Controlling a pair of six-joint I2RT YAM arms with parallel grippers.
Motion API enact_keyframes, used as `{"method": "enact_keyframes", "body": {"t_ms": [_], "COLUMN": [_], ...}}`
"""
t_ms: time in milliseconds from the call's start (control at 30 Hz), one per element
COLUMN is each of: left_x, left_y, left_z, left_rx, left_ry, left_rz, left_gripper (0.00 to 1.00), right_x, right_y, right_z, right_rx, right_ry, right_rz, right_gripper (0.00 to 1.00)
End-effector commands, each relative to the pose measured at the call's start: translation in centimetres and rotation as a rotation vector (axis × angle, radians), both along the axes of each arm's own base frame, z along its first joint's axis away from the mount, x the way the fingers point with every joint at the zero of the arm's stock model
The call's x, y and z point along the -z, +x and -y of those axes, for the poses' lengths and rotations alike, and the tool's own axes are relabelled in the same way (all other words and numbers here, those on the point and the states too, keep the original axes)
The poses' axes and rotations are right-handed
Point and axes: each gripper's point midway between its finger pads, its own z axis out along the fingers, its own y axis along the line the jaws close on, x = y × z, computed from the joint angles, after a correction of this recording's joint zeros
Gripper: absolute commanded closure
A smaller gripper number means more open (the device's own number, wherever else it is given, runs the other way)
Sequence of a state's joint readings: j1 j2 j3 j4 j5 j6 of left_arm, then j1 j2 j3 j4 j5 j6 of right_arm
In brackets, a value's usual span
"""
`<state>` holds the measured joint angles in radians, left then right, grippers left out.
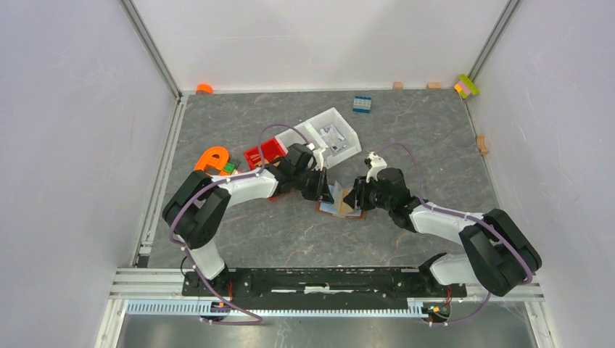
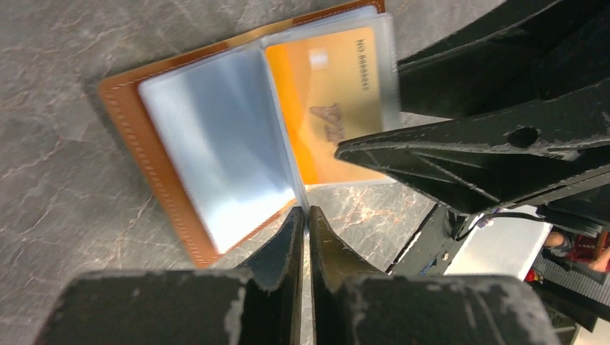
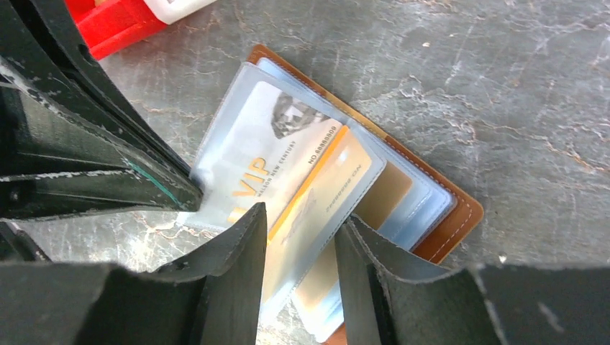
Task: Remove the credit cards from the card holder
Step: Remove the credit card from the card holder.
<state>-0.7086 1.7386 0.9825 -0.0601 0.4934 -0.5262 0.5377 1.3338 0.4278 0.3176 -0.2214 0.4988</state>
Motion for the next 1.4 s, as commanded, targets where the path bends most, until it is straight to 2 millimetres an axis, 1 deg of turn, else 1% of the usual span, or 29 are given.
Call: {"method": "enact_keyframes", "body": {"t_ms": [0,100,167,233,267,333,400,467,633,700,800,867,933,967,1000,1067,1167,1233,1267,1367], "left_x": [0.1,0.0,0.0,-0.2,-0.3,-0.5,-0.6,-1.4,-1.9,-1.7,-1.5,-1.4,-1.0,-0.5,0.4,1.0,0.4,-0.2,-0.5,-0.5], "left_y": [0.9,1.0,0.9,0.8,0.7,0.5,0.3,-0.1,-0.9,-1.2,-1.6,-1.6,-1.3,-0.8,0.0,1.2,2.5,2.9,3.0,3.2], "left_z": [-0.7,-0.9,-1.0,-0.6,-0.4,-0.1,0.2,0.9,1.9,2.2,2.7,2.7,2.3,1.8,0.7,-1.2,-3.1,-4.1,-4.4,-5.2], "left_rx": [-0.052,-0.06,-0.06,-0.047,-0.04,-0.027,-0.015,0.013,0.061,0.075,0.1,0.099,0.079,0.049,-0.004,-0.081,-0.163,-0.198,-0.208,-0.233], "left_ry": [0.038,0.043,0.041,0.018,0.006,-0.017,-0.039,-0.098,-0.168,-0.174,-0.175,-0.166,-0.128,-0.083,-0.009,0.071,0.091,0.115,0.123,0.156], "left_rz": [0.01,0.016,0.014,0.007,0.003,-0.004,-0.01,-0.013,-0.047,-0.064,-0.076,-0.074,-0.064,-0.052,-0.038,-0.015,0.024,0.068,0.083,0.099], "left_gripper": [0.89,0.89,0.85,0.78,0.73,0.67,0.64,0.62,0.61,0.61,0.58,0.58,0.61,0.62,0.64,0.7,0.7,0.65,0.61,0.4], "right_x": [-1.3,-1.2,-1.0,-0.7,-0.7,-0.4,-0.4,-0.4,-0.4,-0.3,-0.2,0.0,-0.1,-0.1,-0.1,-0.2,-0.2,-0.2,-0.2,-0.2], "right_y": [1.4,1.4,1.4,1.3,1.3,1.3,1.3,1.2,1.2,1.1,1.1,1.0,1.0,1.0,1.0,1.1,1.2,1.2,1.2,1.3], "right_z": [0.5,0.7,0.7,0.5,0.3,0.3,0.2,0.2,0.2,0.0,-0.1,-0.1,-0.2,-0.2,-0.1,-0.1,0.1,0.2,0.3,0.3], "right_rx": [0.039,0.042,0.04,0.024,0.019,0.015,0.012,0.012,0.011,0.003,-0.002,-0.005,-0.006,-0.006,-0.003,0.001,0.01,0.015,0.017,0.019], "right_ry": [-0.026,-0.04,-0.048,-0.047,-0.045,-0.047,-0.047,-0.046,-0.042,-0.037,-0.035,-0.037,-0.033,-0.034,-0.033,-0.034,-0.041,-0.042,-0.044,-0.045], "right_rz": [0.058,0.059,0.053,0.04,0.036,0.025,0.022,0.023,0.021,0.019,0.01,0.005,0.005,0.006,0.007,0.013,0.015,0.017,0.016,0.017], "right_gripper": [0.56,0.59,0.61,0.64,0.65,0.7,0.78,0.87,0.92,0.92,0.92,0.92,0.92,0.92,0.92,0.92,0.92,0.92,0.92,0.93]}}
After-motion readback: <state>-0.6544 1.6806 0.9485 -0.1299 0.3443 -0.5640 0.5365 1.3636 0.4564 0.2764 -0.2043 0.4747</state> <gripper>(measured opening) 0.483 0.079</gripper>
